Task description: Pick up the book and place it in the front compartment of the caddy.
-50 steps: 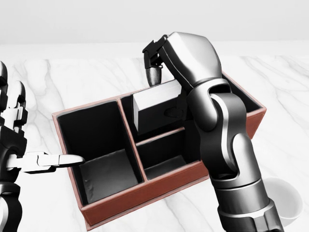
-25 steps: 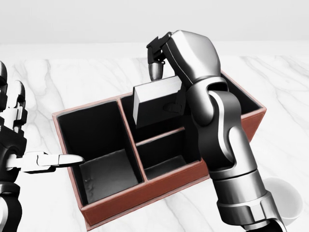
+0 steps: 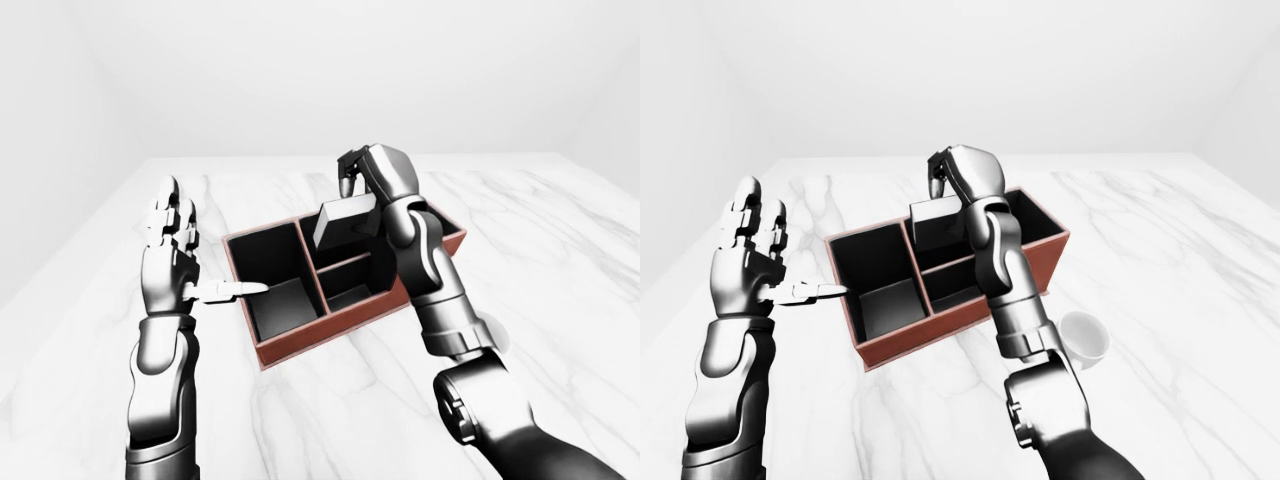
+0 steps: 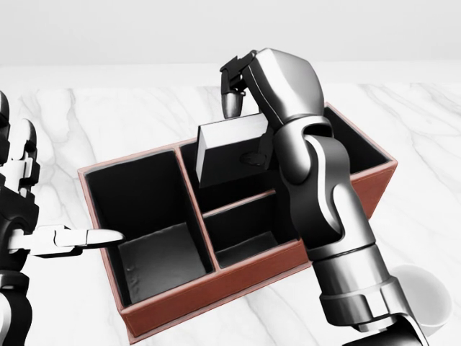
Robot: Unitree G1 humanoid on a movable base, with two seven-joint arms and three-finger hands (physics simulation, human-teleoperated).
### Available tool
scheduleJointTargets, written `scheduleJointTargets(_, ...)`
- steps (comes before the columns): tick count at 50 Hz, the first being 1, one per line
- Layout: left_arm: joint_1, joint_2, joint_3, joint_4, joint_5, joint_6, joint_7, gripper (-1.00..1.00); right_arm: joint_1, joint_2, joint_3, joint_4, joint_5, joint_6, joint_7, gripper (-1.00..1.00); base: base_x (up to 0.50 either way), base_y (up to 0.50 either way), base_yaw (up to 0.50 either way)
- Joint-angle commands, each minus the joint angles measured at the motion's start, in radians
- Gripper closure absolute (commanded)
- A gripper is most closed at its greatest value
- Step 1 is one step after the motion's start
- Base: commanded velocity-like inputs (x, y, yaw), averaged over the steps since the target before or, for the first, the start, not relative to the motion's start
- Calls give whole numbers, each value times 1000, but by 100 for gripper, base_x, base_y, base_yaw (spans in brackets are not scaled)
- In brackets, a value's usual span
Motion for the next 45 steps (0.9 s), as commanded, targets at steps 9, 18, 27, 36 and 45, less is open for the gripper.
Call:
scheduleJointTargets(9, -7, 3, 3, 6, -4, 0, 2, -100, -54, -9, -8, 132, 15, 0, -111, 100, 0, 0, 0)
scheduleJointTargets(18, -6, 3, 1, 4, -4, 0, 3, -100, -78, -11, -7, 202, 22, 0, -149, 100, 0, 0, 0)
scheduleJointTargets(27, -4, 2, 1, 0, -4, 0, 3, -100, -86, -6, 0, 222, 15, 0, -158, 100, 0, 0, 0)
scheduleJointTargets(36, -4, 3, 4, -5, -6, 0, 3, -100, -102, -1, 4, 278, 8, -5, -188, 100, 0, 0, 0)
scheduleJointTargets(45, -15, 10, 15, 2, -15, 0, 4, -100, -134, 7, 8, 337, 4, -20, -210, 100, 0, 0, 0)
